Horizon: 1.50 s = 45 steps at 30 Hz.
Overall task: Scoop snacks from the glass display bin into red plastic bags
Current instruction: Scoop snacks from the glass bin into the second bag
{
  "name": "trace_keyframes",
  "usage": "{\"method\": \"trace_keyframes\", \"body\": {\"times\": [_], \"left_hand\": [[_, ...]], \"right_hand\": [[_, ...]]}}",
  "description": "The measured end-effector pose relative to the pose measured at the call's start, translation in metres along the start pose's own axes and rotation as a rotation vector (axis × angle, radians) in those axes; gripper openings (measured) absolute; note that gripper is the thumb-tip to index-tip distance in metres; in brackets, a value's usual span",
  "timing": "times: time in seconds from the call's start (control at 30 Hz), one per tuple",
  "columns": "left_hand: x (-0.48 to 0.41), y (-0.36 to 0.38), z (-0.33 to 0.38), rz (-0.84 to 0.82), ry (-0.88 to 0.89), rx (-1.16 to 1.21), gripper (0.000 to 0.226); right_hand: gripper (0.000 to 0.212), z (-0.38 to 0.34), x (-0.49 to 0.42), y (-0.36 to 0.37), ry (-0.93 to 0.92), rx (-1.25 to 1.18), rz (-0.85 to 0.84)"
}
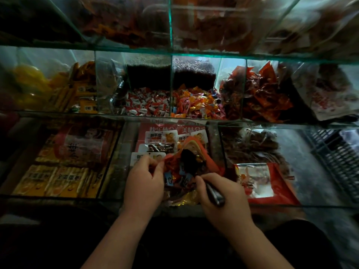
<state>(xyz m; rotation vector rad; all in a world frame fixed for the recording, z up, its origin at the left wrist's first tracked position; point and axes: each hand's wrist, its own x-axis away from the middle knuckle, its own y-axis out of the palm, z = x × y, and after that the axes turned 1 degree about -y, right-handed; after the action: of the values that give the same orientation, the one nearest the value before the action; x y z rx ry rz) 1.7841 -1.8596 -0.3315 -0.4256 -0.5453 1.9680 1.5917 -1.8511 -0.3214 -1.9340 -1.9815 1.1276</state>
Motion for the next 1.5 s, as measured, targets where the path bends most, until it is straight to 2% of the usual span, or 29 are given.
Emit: {"method": "trace_keyframes", "body": {"times": [0.07,0.2,0.37,0.43,0.47,0.53,0.6,0.7,0.77,0.9,1.0,1.07,1.13,1.23,1.33,1.4,1.5], "left_hand": [[0.002,0.002,0.0,0.006,-0.017,0.018,0.022],[0.004,0.001,-0.004,0.023,-0.079,0.079,0.021],[0.004,-0.005,-0.006,0.05,-0.091,0.091,0.024],[0.003,-0.008,-0.006,0.052,-0.082,0.086,0.025],[0.003,-0.008,-0.006,0.049,-0.079,0.087,0.025],[0.004,-0.006,-0.006,0.048,-0.08,0.097,0.026],[0.006,-0.003,-0.005,0.036,-0.084,0.104,0.025],[0.007,0.0,-0.004,0.021,-0.09,0.109,0.025],[0.007,-0.002,-0.003,0.026,-0.1,0.116,0.023],[0.006,-0.004,-0.001,0.023,-0.093,0.108,0.024],[0.005,-0.004,0.001,0.016,-0.061,0.052,0.022],[0.008,-0.006,0.007,0.053,0.064,-0.072,0.021],[0.012,-0.01,0.018,0.126,0.259,-0.143,0.025],[0.02,-0.011,0.027,0.114,0.44,-0.032,0.029],[0.034,-0.001,0.028,-0.056,0.341,0.075,0.034],[0.041,0.009,0.025,-0.151,0.252,0.036,0.03],[0.038,0.015,0.017,-0.139,0.227,-0.008,0.027]], "right_hand": [[0.025,0.003,0.004,0.003,0.026,-0.076,0.001],[0.028,0.007,0.014,0.017,0.101,-0.051,-0.073],[0.032,0.014,-0.001,0.004,0.636,-0.412,0.275],[0.038,0.021,-0.004,-0.007,0.783,-0.511,0.341],[0.038,0.022,-0.005,-0.009,0.819,-0.52,0.321],[0.029,0.021,-0.004,-0.009,0.804,-0.504,0.229],[0.015,0.018,-0.001,-0.004,0.665,-0.395,0.146],[0.027,0.016,0.002,0.0,0.497,-0.24,0.056],[0.027,0.016,0.002,0.0,0.476,-0.257,0.072],[0.018,0.015,0.004,-0.001,0.582,-0.394,0.264],[0.021,0.013,0.003,-0.006,0.55,-0.391,0.233],[0.023,0.007,0.002,-0.009,0.543,-0.381,0.19],[0.024,0.002,0.001,-0.014,0.455,-0.337,0.225],[0.022,-0.003,0.0,-0.023,0.326,-0.247,0.266],[0.025,0.003,-0.003,-0.03,0.569,-0.415,0.33],[0.024,0.01,-0.001,-0.036,0.691,-0.476,0.372],[0.018,0.015,0.002,-0.042,0.791,-0.546,0.392]]}}
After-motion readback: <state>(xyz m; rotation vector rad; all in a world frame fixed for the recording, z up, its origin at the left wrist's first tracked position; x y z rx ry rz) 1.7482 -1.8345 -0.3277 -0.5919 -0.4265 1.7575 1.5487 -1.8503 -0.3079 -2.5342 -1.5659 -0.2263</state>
